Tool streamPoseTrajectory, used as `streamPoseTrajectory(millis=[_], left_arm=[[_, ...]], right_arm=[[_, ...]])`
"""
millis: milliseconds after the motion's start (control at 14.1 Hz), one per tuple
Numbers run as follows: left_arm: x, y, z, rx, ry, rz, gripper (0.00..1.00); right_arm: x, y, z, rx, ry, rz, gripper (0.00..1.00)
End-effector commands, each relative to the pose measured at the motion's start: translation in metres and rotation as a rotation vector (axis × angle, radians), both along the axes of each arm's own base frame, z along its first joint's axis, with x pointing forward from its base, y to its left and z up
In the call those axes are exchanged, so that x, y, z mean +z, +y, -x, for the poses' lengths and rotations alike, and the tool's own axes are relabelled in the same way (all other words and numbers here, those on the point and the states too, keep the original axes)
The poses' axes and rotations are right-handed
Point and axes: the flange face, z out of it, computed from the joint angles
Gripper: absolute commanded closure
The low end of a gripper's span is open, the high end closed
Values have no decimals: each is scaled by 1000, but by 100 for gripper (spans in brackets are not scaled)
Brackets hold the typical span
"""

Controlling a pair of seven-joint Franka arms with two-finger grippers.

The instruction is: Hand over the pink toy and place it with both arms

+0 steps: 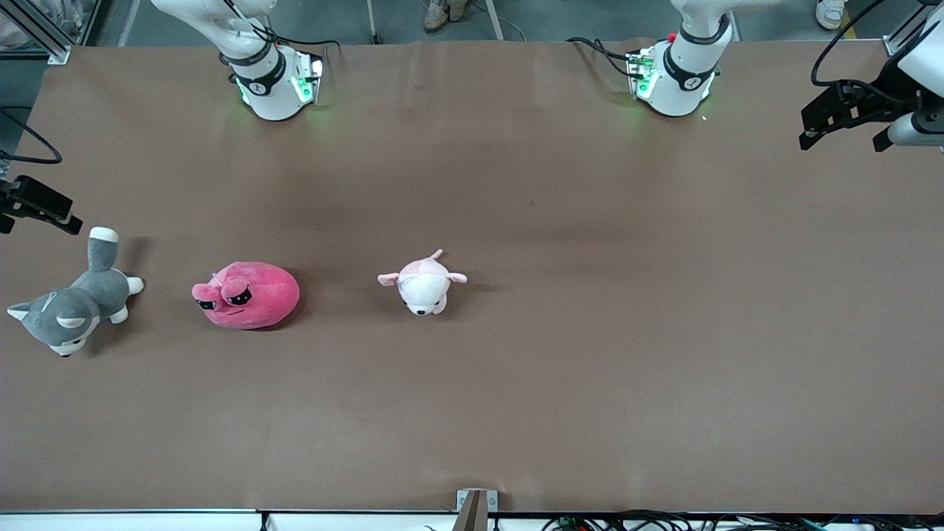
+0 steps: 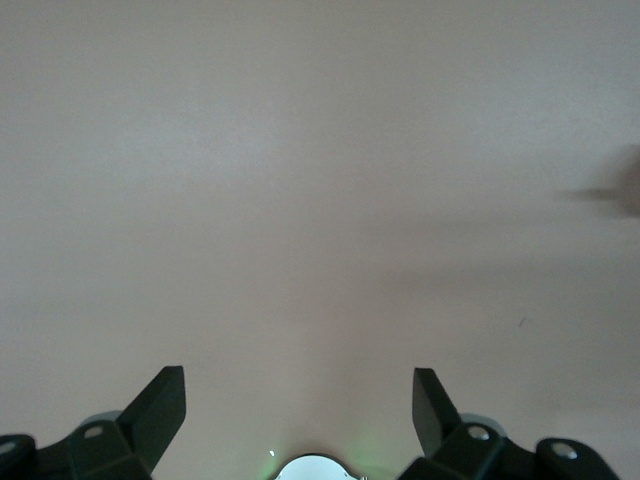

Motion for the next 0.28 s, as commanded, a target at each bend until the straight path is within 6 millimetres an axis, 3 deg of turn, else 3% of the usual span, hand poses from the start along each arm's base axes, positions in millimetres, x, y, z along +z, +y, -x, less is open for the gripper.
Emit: streamPoseTrajectory(millis=[0, 213], left_arm=[[7, -1, 6, -13, -8, 7, 0], [6, -2, 6, -13, -3, 6, 0]], right_arm=[[-2, -2, 11, 10, 0, 24, 0], [-6, 3, 11, 23, 8, 42, 0]])
